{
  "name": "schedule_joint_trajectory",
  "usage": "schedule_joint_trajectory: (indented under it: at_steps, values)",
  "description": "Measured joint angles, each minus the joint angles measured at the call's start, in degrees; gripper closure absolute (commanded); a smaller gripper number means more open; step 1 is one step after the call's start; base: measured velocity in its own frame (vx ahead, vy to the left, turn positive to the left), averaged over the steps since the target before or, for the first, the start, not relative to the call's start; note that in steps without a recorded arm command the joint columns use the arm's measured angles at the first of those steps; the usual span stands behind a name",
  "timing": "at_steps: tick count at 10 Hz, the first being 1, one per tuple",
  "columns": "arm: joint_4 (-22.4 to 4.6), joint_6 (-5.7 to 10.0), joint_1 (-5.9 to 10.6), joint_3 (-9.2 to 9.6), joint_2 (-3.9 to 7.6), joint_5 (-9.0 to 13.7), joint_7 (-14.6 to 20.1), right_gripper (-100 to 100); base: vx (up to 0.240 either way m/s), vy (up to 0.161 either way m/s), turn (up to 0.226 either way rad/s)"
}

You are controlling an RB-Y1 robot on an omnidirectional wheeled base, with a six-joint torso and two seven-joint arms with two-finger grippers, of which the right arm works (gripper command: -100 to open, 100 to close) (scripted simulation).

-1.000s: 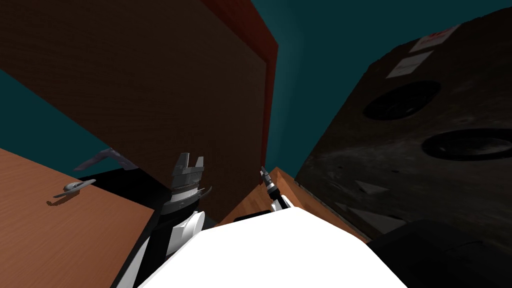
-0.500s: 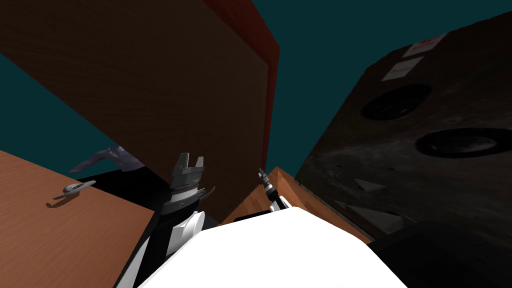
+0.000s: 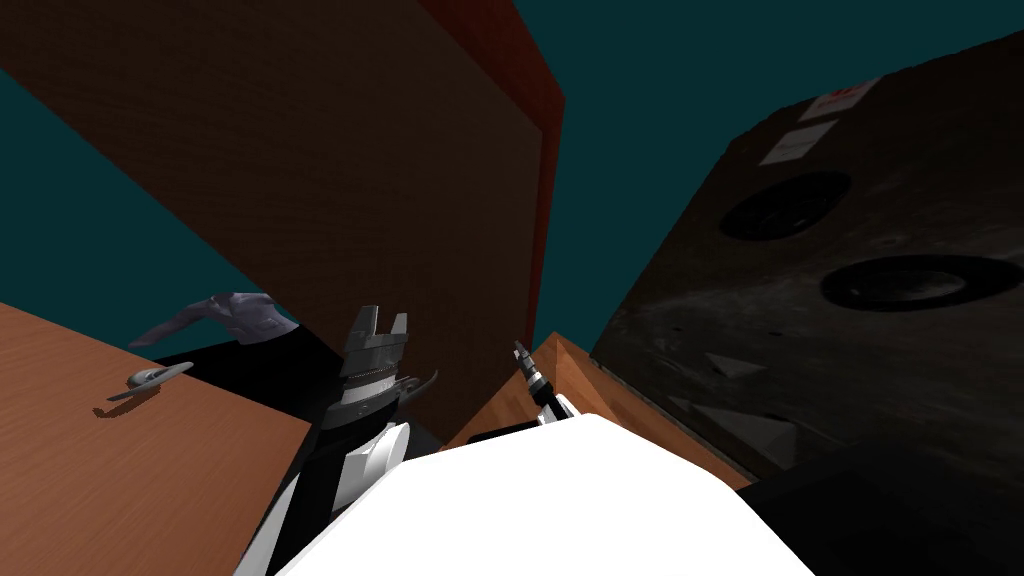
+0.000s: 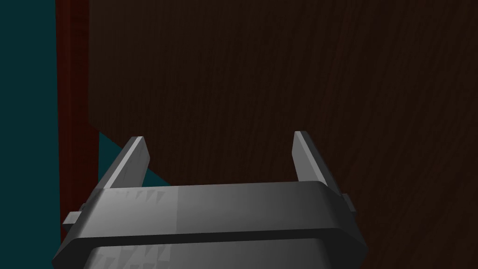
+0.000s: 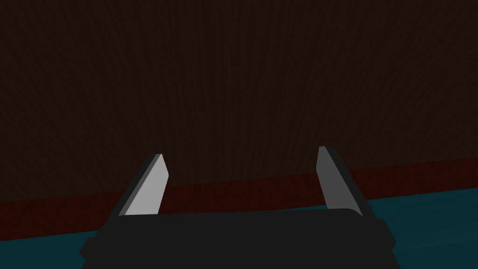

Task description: Push the door open

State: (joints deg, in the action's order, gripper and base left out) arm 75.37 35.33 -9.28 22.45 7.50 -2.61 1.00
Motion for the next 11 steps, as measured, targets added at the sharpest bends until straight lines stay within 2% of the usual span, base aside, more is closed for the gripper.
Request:
schedule_joint_trajectory:
  at_steps: [8,11]
  values:
    - [-9.6,2.51,3.59,3.61,-0.88,0.4,0.3,-100,-0.040,0.105,-0.024]
    - [-13.1,3.15,4.97,5.05,-1.59,0.5,0.3,-100,-0.062,0.117,-0.025]
